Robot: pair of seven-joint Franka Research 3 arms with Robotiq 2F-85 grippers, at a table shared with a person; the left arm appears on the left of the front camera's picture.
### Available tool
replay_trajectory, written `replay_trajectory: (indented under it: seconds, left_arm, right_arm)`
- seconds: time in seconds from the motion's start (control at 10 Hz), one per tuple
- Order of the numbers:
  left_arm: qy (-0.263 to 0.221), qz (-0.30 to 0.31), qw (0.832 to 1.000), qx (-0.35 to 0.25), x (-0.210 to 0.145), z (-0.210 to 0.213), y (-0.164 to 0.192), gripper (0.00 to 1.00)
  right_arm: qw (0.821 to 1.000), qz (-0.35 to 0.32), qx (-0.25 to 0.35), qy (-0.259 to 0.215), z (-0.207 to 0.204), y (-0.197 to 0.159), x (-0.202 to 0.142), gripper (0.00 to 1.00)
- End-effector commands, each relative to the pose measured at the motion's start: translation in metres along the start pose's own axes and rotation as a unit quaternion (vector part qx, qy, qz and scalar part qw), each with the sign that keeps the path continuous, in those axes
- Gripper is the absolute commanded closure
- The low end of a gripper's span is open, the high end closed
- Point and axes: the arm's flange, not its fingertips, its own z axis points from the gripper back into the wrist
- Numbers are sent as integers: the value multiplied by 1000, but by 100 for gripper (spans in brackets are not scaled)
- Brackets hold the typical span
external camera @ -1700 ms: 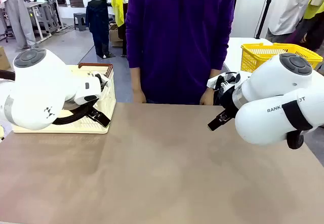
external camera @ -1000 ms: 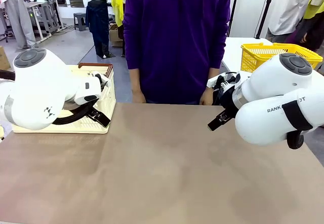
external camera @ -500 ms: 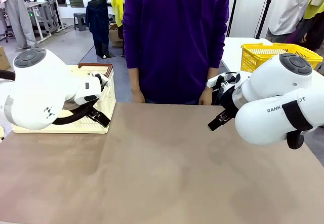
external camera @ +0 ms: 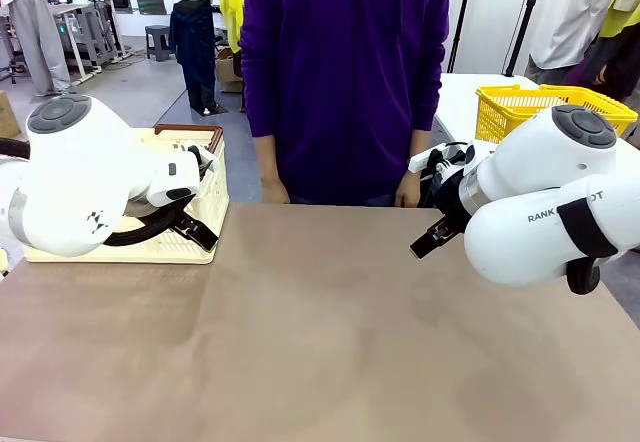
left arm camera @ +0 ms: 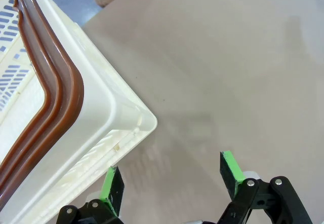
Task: Place the drinks into the Shopping basket.
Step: Pick up one drink and place it into the Shopping basket.
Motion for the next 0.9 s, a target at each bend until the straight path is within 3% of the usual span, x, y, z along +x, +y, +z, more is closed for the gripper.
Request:
replay_trajectory:
  seconds: [0.0, 0.1, 0.2, 0.3, 0.4, 0.5, 0.6, 0.7, 0.8]
  left_arm:
    - [0, 0, 1000, 0, 0, 0, 0, 0]
    - [0, 0, 1000, 0, 0, 0, 0, 0]
    - [0, 0, 1000, 0, 0, 0, 0, 0]
    - [91, 57, 989, -97, 7, 13, -5, 0]
    - [171, 140, 964, -146, 17, 29, -10, 0]
    - [187, 165, 941, -227, 22, 42, -9, 0]
    - [203, 175, 908, -322, 26, 59, -3, 0]
    - [179, 191, 885, -386, 29, 83, 12, 0]
    - [129, 218, 854, -455, 28, 119, 45, 0]
  right_arm:
    - [1000, 0, 0, 0, 0, 0, 0, 0]
    - [1000, 0, 0, 0, 0, 0, 0, 0]
    - [994, -43, 83, 53, 4, -1, 0, 0]
    - [972, -147, 134, 123, 11, -5, -6, 0]
    - [930, -294, 181, 126, 20, -14, -2, 0]
    - [882, -380, 245, 132, 33, -29, -3, 0]
    - [844, -402, 329, 134, 57, -43, -10, 0]
    - [802, -401, 427, 115, 91, -60, -19, 0]
    - [782, -422, 454, 62, 133, -81, -35, 0]
